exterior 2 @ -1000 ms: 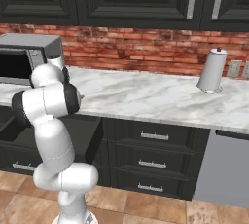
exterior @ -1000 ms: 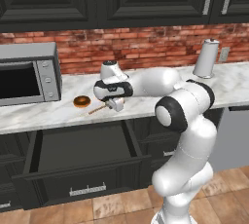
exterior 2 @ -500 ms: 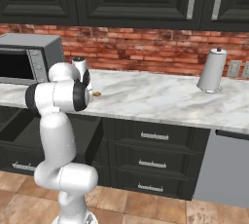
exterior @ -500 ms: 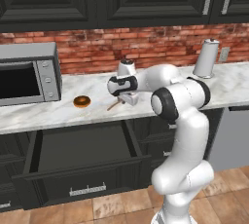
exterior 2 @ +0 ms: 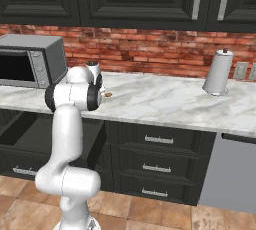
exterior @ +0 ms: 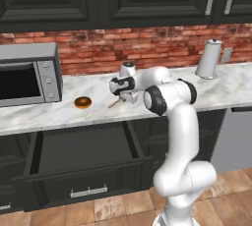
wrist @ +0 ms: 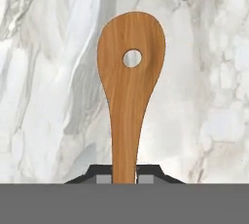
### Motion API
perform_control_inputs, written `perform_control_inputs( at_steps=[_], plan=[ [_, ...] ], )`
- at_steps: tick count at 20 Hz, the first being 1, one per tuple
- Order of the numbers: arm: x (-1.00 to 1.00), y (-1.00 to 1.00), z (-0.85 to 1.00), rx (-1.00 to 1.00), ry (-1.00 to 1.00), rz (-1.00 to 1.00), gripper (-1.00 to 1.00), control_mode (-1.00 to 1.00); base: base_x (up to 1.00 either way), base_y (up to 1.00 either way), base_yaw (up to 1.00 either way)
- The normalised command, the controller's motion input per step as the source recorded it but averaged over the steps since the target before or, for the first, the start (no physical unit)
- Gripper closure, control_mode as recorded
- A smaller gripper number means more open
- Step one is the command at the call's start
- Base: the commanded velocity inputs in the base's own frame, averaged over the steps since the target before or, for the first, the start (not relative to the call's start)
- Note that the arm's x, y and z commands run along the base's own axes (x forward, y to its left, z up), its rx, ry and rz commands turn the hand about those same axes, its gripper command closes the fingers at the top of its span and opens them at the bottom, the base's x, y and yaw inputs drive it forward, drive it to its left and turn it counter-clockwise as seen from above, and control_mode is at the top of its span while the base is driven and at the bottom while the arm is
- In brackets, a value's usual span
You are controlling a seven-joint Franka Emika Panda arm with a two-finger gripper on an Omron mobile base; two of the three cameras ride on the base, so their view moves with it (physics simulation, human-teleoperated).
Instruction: Pick the wooden spoon from the drawer and place it on the counter.
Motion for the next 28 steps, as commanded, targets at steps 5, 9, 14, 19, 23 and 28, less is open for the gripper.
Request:
perform_control_inputs(
  at_steps=[5, 9, 14, 19, 23, 28],
  plan=[
    [0.59, 0.0, -0.28, 0.0, 0.0, -0.06, -1.0, -1.0, 0.0, 0.0, 0.0],
    [-0.16, 0.0, -0.03, 0.0, -0.04, 0.0, -1.0, -1.0, 0.0, 0.0, 0.0],
    [-0.68, -0.03, 0.34, 0.05, -0.05, 0.0, -1.0, -1.0, 0.0, 0.0, 0.0],
    [-1.0, -0.1, 0.09, 0.07, 0.0, -0.02, -1.0, -1.0, 0.0, 0.0, 0.0],
    [-1.0, -0.01, -0.01, 0.02, -0.03, -0.04, -1.0, -1.0, 0.0, 0.0, 0.0],
    [-1.0, 0.0, -0.01, 0.05, -0.09, -0.07, -1.0, -1.0, 0.0, 0.0, 0.0]
  ],
)
